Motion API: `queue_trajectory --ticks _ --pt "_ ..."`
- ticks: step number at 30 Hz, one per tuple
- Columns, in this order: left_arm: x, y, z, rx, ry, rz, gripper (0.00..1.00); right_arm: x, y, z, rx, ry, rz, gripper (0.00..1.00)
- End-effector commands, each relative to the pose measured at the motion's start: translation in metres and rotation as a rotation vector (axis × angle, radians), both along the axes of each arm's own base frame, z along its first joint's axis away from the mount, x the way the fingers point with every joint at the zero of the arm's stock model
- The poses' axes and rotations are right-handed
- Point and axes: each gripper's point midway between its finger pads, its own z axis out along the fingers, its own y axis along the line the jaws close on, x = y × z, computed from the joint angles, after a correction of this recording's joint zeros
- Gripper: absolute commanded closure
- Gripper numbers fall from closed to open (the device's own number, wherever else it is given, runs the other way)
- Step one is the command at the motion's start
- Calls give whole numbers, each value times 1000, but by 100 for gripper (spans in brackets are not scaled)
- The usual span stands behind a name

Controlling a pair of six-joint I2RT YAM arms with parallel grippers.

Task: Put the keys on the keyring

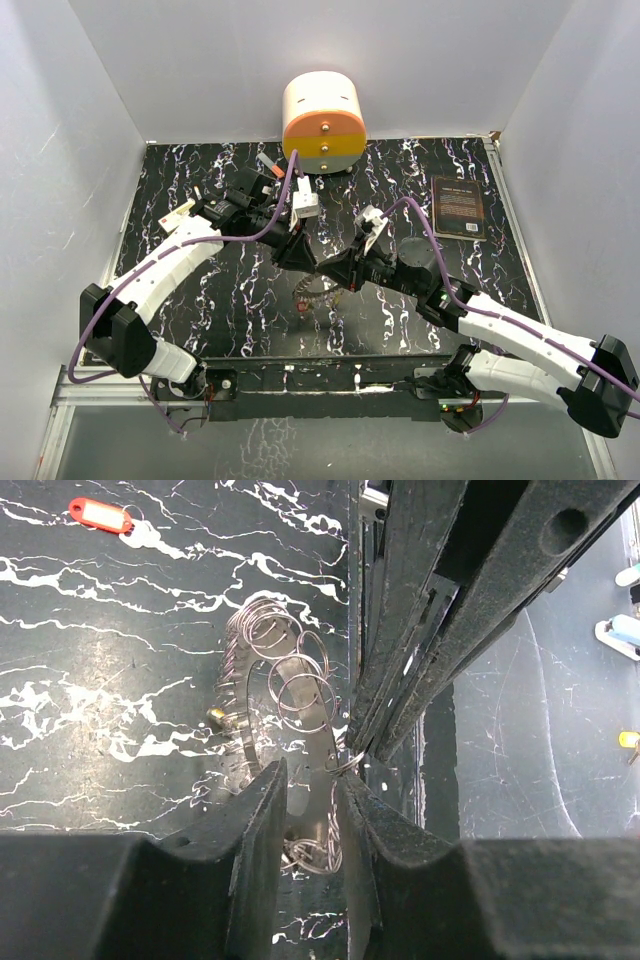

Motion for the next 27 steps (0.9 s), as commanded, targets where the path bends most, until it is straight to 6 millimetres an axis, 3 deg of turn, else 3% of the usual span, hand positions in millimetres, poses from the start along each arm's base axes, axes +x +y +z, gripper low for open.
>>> queue_trajectory --ticks 1,19,24,27 --pt "-2 -3 18 -51 -7 -23 74 2 0 55 122 -90 -7 92" --pt "-11 -1 14 -42 38 -40 71 12 -3 57 126 -84 -70 92" --pt "-4 6 16 -8 -38 7 80 15 -10 31 40 -49 -106 92" --pt "14 17 13 46 -106 89 86 14 -23 11 -4 -21 -145 92"
